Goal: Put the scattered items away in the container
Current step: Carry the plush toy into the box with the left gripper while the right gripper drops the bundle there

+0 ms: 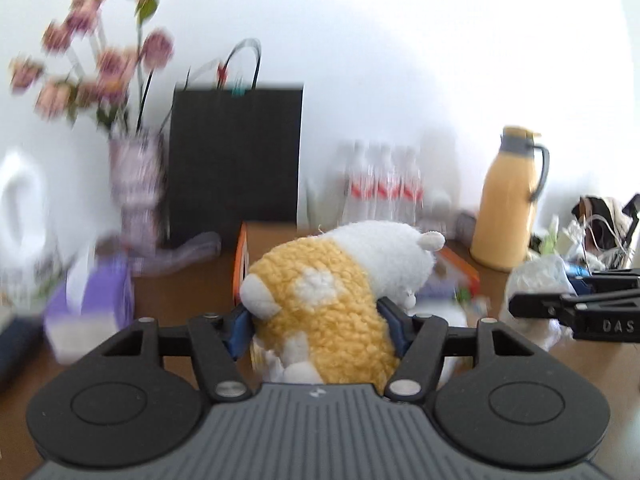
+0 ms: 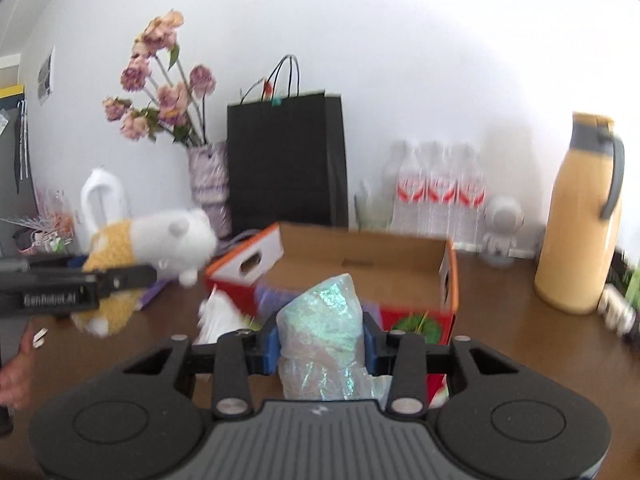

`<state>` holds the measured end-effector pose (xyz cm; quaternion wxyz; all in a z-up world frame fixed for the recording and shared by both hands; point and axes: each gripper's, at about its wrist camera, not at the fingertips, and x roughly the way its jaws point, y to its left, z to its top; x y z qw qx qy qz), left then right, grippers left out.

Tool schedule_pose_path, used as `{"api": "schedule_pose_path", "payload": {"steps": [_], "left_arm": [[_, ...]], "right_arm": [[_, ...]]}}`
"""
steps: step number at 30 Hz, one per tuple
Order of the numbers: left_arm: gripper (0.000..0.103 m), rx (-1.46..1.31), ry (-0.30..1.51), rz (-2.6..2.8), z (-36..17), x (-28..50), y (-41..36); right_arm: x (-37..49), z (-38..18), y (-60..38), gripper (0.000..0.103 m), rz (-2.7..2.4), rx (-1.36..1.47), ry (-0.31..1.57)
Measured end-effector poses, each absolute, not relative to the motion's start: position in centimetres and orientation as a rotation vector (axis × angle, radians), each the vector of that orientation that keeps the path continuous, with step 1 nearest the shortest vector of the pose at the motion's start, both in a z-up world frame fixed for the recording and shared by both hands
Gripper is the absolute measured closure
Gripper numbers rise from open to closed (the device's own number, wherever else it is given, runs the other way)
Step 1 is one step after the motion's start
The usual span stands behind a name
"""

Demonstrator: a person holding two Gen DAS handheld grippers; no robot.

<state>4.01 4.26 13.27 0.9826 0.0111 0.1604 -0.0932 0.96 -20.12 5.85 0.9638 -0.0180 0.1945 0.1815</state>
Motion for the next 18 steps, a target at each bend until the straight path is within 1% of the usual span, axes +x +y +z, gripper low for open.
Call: {"api": "schedule_pose_path", "payload": {"steps": [2,5,7,9,11,13,16,18], "left_arm": [[0.037,0.063,0.318,-0.206,15.3,8.5,3.9],[0.036,0.122,0.385,-0.203,17.0,16.1,2.8],[0.036,0.144,0.460,-0.192,16.6,20.8,2.5],[0.036,0.137,0.561,-0.204,15.0,24.7,2.5],[0.036,0.123,0.626,-0.194,12.9,27.5,2.7],[0.036,0.150,0.675,-0.199,10.7,30.0,2.7],[0.036,0.149,0.762,-0.194,7.8,33.2,3.0],[0.036,0.159,0.802,-0.192,6.7,34.5,2.9]], "right_arm": [[3.6,8.2,-20.3,0.065,0.361,-0.085,0.354],[9.1,11.8,-20.8,0.065,0.321,-0.105,0.346],[13.8,13.6,-21.0,0.063,0.294,-0.097,0.371],[18.8,14.2,-20.6,0.063,0.235,-0.158,0.406],[23.6,13.4,-19.9,0.063,0.216,-0.229,0.478],[28.2,11.7,-19.8,0.063,0.232,-0.212,0.593],[33.3,7.2,-19.2,0.063,0.223,-0.204,0.762],[35.6,4.5,-18.7,0.063,0.185,-0.232,0.817]]}}
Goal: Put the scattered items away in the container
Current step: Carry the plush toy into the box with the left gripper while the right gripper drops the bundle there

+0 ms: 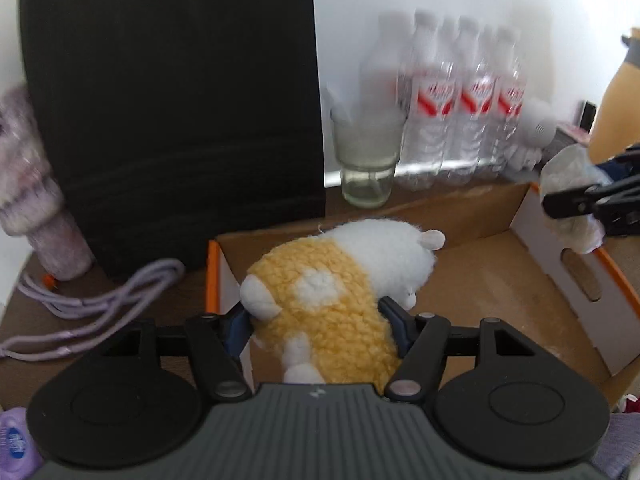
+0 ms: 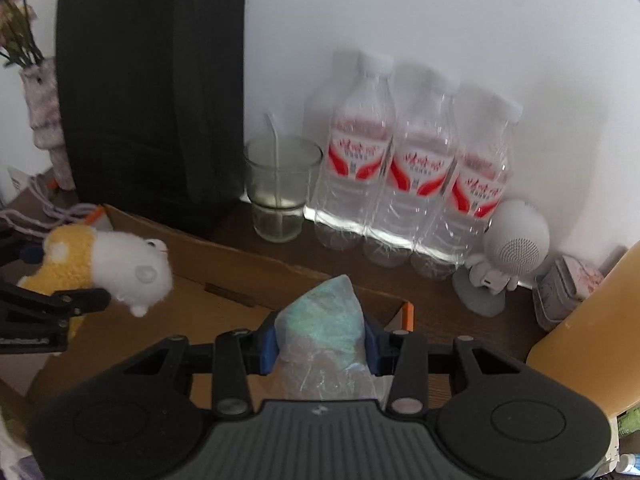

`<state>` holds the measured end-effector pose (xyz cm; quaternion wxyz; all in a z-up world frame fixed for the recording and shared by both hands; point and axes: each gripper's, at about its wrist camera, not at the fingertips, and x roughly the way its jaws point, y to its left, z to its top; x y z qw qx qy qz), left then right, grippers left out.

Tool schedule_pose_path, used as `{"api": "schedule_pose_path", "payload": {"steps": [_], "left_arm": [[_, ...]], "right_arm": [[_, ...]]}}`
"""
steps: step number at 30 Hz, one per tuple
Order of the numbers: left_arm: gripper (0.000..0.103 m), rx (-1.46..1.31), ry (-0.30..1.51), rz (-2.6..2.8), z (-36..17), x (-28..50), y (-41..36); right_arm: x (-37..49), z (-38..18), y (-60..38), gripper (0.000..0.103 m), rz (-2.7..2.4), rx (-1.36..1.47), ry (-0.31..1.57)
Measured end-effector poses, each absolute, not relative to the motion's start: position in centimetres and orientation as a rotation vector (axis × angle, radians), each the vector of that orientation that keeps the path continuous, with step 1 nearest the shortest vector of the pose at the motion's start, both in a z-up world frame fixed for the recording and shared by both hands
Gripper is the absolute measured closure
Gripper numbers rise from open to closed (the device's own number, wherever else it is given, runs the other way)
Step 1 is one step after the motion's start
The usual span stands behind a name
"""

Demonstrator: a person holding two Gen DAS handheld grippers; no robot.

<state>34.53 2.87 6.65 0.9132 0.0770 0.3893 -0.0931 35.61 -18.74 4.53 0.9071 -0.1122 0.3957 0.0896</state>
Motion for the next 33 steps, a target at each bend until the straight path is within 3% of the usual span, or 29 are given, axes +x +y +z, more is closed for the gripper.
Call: {"api": "schedule_pose_path", "payload": {"steps": [3,9,10,15,18,23,26,28,31,33], "left_arm": [[0.033,0.186,0.847,-0.181,5.6,35.7,2.9],[0.030,0.133,0.890,-0.186,5.4,36.5,3.7],[0.030,0.135,0.889,-0.176,5.7,36.5,3.7],[0.024,0.102,0.863,-0.168,9.5,35.5,4.0],[0.019,0.060,0.892,-0.136,11.9,34.3,4.2],[0.004,-0.037,0.881,-0.108,14.0,30.0,5.0],[0.004,-0.029,0.770,-0.048,15.0,25.4,5.1],[0.004,-0.031,0.579,-0.010,15.8,21.3,5.3],[0.000,-0.076,0.266,-0.063,15.7,15.1,5.7],[0.000,-0.107,0.164,-0.091,15.1,12.2,5.8]], "right_arm": [[37.9,1.8,-18.1,0.062,0.173,-0.261,0.857],[38.9,-0.3,-17.7,0.044,0.141,-0.290,0.876],[38.8,-0.1,-17.9,0.037,0.140,-0.283,0.872],[38.1,3.7,-19.3,0.028,0.145,-0.198,0.858],[36.4,6.6,-20.9,0.016,0.178,-0.081,0.872],[31.4,9.8,-22.4,0.016,0.197,0.018,0.890],[26.3,11.0,-22.2,0.016,0.171,0.037,0.768],[21.7,11.5,-21.5,0.015,0.175,0.047,0.592],[15.2,10.8,-20.4,0.003,0.232,0.048,0.343],[11.8,9.8,-19.9,0.002,0.247,0.073,0.235]]}}
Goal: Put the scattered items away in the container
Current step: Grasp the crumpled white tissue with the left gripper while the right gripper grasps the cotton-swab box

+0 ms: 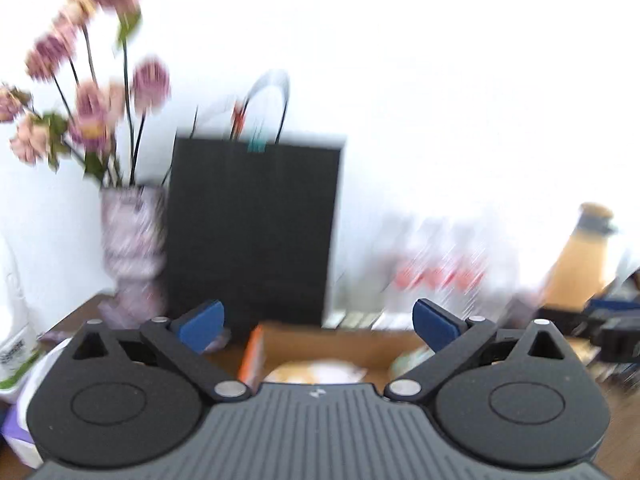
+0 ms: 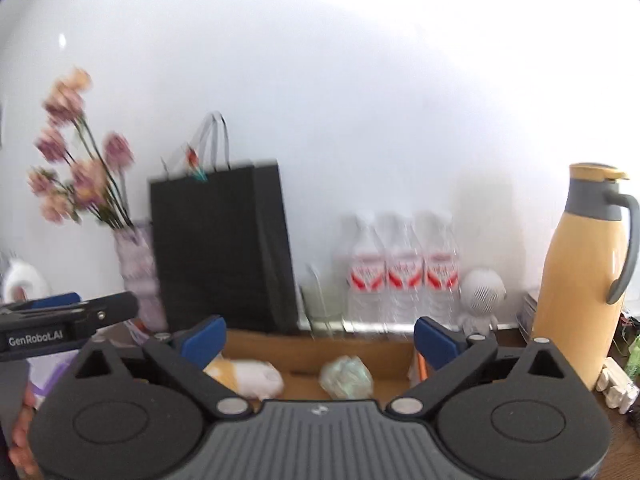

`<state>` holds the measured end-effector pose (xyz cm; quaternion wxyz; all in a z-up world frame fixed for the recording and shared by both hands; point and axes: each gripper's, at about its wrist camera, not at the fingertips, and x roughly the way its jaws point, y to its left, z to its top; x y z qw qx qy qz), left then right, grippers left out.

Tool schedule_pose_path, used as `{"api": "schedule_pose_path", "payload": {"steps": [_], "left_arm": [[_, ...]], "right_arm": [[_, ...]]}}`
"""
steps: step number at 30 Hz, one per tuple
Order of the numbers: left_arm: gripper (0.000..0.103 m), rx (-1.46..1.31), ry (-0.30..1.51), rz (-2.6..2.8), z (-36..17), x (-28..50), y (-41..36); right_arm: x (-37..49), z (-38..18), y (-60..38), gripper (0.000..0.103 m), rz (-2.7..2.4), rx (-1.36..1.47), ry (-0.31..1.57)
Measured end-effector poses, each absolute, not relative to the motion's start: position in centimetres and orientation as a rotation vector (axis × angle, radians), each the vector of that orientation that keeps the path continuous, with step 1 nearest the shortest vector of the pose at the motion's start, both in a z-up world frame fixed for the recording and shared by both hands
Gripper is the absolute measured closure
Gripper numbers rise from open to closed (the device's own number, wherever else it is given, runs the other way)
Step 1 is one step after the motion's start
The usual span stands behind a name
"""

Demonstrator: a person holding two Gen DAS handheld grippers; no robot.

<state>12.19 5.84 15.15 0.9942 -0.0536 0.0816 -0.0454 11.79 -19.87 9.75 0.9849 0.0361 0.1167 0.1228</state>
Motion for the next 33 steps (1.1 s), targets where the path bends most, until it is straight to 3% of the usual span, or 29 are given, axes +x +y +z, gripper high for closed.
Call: {"api": "schedule_pose_path", "payload": {"steps": [3,10,16,23,33], "left_arm": [[0.000,-0.114,0.121,-0.084,14.2,9.8,5.5],[0.000,-0.084,0.178,-0.046,10.4,4.6,6.4],[0.000,-0.157,0.311,-0.039,4.9,-0.7,6.2],[0.000,-0.070,0.314,-0.048,3.9,-6.7,4.6],[0.000,-0.042,0.390,-0.075,3.1,-5.0,4.4]], "right_arm": [[8.8,8.0,-19.0,0.001,0.233,0.050,0.168],[4.5,4.7,-18.9,0.001,0.217,0.053,0.203],[-1.9,0.8,-18.5,0.001,0.263,0.053,0.265],[-8.4,-0.3,-18.4,0.001,0.288,0.028,0.281],[-7.9,-2.1,-19.5,0.000,0.248,0.140,0.392]]}}
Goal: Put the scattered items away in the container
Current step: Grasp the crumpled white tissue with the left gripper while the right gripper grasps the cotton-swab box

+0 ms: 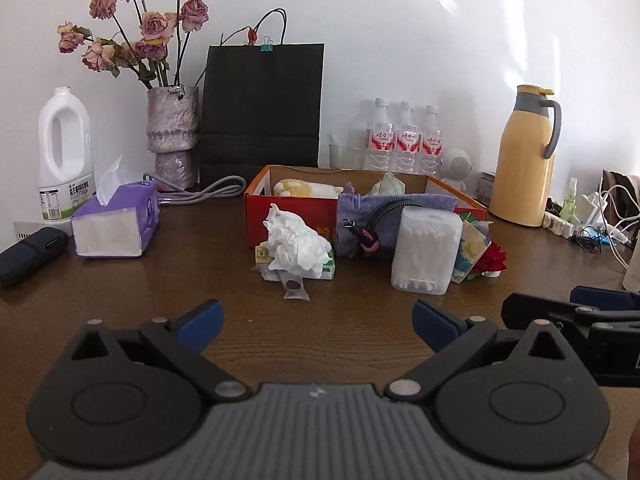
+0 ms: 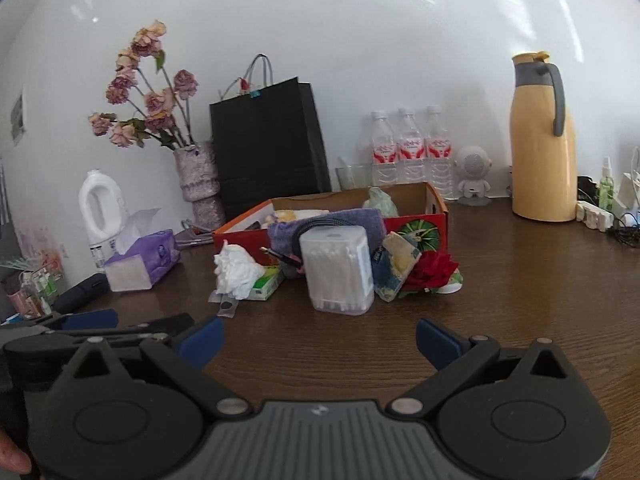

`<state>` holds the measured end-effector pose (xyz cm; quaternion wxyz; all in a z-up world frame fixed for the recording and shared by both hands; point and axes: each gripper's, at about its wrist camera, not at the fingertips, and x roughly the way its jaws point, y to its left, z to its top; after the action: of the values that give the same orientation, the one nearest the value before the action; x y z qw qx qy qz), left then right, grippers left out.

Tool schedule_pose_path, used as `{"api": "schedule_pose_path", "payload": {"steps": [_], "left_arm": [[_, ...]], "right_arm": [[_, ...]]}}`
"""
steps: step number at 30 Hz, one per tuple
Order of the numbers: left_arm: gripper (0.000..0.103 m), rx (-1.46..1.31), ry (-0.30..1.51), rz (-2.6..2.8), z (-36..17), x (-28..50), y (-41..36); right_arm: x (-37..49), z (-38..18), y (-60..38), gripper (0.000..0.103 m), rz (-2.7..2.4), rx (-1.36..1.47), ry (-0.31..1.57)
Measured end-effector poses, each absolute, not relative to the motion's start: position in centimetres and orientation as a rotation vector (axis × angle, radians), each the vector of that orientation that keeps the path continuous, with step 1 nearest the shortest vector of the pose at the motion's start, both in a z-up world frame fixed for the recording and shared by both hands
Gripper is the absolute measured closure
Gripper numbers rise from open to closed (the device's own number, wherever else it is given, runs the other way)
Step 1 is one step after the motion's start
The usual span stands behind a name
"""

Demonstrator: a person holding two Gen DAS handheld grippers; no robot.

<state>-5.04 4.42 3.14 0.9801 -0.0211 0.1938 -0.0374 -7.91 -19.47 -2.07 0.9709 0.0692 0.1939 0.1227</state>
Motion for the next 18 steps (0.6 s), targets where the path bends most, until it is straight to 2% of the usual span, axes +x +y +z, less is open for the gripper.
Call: {"api": "schedule_pose_path", "payload": {"steps": [4,8,10,11,12,13,14,16,17,18], "left_arm": [[0.000,-0.019,0.375,-0.139,4.4,-0.3,5.4],[0.002,-0.068,0.445,-0.185,4.1,6.5,5.9],[0.009,-0.108,0.510,-0.200,3.2,9.6,6.0],[0.019,-0.118,0.545,-0.186,2.7,10.8,6.1],[0.035,-0.127,0.571,-0.169,2.3,11.6,6.3],[0.044,-0.143,0.590,-0.152,1.9,12.1,6.6],[0.059,-0.162,0.600,-0.145,1.6,12.3,7.0],[0.064,-0.200,0.576,-0.161,1.5,11.8,7.7],[0.079,-0.202,0.550,-0.179,1.6,11.3,7.9],[0.081,-0.197,0.528,-0.193,1.9,10.9,8.0]], "right_arm": [[-6.7,-2.0,-20.2,0.000,0.298,0.138,0.320],[-2.7,-0.7,-20.2,0.001,0.306,0.113,0.379],[-0.6,-0.5,-19.6,0.005,0.299,0.076,0.390],[0.4,-0.6,-19.2,0.005,0.291,0.056,0.390],[1.4,-0.6,-18.7,0.005,0.277,0.044,0.400],[2.2,-0.6,-18.2,0.006,0.281,0.032,0.408],[3.0,-0.8,-17.6,0.006,0.287,0.026,0.412],[4.5,-1.1,-16.3,0.007,0.258,0.038,0.437],[5.0,-1.4,-15.7,0.007,0.246,0.056,0.446],[5.4,-1.7,-15.0,0.007,0.222,0.073,0.455]]}}
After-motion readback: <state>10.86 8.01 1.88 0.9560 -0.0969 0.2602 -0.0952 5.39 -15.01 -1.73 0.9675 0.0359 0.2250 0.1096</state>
